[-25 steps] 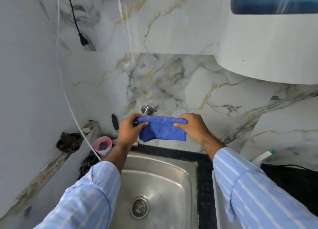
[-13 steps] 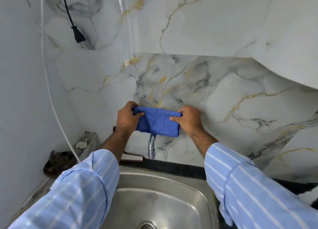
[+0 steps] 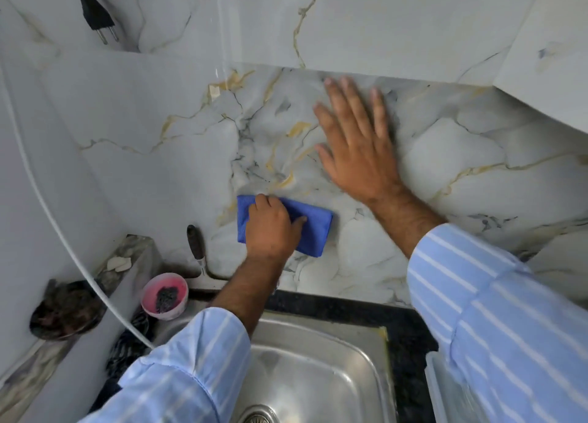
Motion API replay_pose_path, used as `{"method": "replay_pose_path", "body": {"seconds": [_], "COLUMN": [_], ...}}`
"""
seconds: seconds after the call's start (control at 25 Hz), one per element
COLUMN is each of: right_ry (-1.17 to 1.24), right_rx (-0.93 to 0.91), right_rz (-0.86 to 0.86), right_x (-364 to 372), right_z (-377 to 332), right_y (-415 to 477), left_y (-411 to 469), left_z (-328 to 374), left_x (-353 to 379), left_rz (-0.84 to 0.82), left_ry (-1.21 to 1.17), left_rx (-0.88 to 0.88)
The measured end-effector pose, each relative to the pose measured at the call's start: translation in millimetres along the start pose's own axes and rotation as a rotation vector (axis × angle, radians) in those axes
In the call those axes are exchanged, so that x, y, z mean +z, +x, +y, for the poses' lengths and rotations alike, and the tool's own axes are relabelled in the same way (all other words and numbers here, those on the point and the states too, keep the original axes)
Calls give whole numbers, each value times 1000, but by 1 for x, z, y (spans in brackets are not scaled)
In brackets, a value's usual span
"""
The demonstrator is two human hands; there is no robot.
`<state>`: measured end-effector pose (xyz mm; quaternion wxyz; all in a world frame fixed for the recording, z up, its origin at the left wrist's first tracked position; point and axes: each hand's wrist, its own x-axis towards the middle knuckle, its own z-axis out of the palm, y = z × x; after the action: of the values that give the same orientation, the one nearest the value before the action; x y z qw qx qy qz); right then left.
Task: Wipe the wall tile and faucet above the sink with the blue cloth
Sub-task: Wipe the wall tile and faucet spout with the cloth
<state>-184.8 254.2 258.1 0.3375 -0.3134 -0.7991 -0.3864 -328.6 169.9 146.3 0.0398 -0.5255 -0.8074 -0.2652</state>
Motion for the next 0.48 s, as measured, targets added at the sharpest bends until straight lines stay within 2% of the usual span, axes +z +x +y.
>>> {"method": "replay_pose_path", "body": {"seconds": [0.16, 0.24, 0.4, 0.48], "right_ry": [-156, -186, -187, -179], "right_rx": [-125, -124, -127, -126], "right_rz": [-29, -9, -3, 4], "right_x": [2, 9, 14, 14], "right_z": [40, 44, 39, 40], "right_y": [35, 32, 34, 34], "left_y": [9, 0, -4, 8], "left_z": [15, 17, 16, 4], "left_x": [12, 20, 32, 25], "left_rz": [-72, -169, -338, -500], "left_ry": [254, 326, 69, -62], "left_rx": [-112, -190, -358, -422]}}
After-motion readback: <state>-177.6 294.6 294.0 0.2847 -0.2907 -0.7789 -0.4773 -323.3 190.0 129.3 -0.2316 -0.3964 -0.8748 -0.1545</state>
